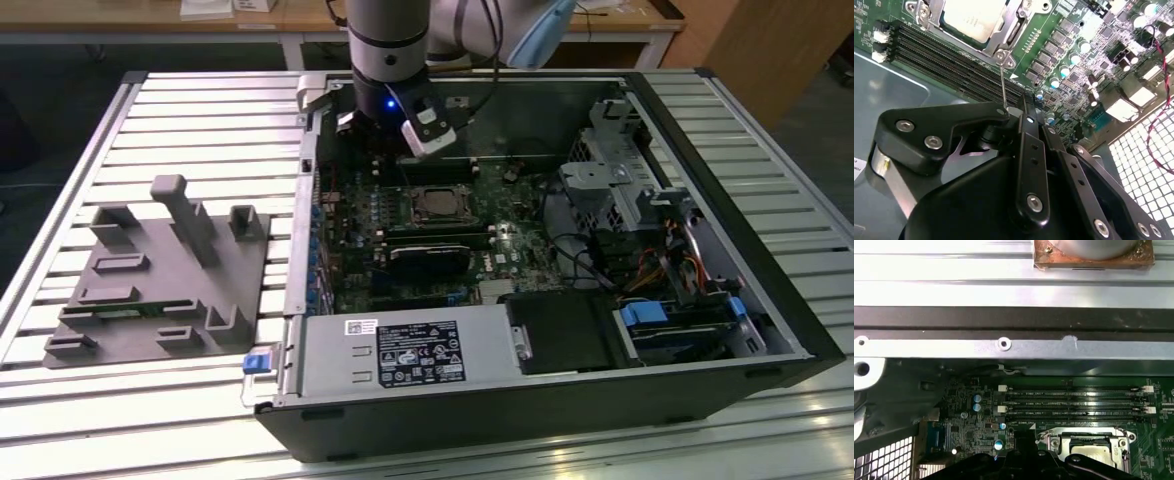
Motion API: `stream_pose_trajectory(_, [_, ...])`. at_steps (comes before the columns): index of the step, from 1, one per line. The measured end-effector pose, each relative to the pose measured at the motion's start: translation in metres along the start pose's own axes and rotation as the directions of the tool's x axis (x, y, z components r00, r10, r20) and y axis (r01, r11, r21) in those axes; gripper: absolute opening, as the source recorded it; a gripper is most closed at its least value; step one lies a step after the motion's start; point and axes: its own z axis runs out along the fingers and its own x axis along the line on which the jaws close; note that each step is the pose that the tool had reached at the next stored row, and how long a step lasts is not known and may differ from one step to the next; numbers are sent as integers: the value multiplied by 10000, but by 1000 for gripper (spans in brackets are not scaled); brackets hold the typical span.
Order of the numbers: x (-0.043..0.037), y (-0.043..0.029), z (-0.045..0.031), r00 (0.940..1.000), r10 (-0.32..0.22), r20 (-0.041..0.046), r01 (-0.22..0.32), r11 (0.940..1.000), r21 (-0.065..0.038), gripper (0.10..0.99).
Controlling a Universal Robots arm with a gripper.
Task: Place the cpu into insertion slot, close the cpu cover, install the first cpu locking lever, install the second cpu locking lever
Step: 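Install the first cpu locking lever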
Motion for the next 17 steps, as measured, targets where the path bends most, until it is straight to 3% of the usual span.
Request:
stream_pose_trajectory(6, [-22,0,0,10000,-2,0,2,10000,-7,106])
stream_pose_trajectory(17, [-234,4,2,10000,47,9,-47,10000,-5,106])
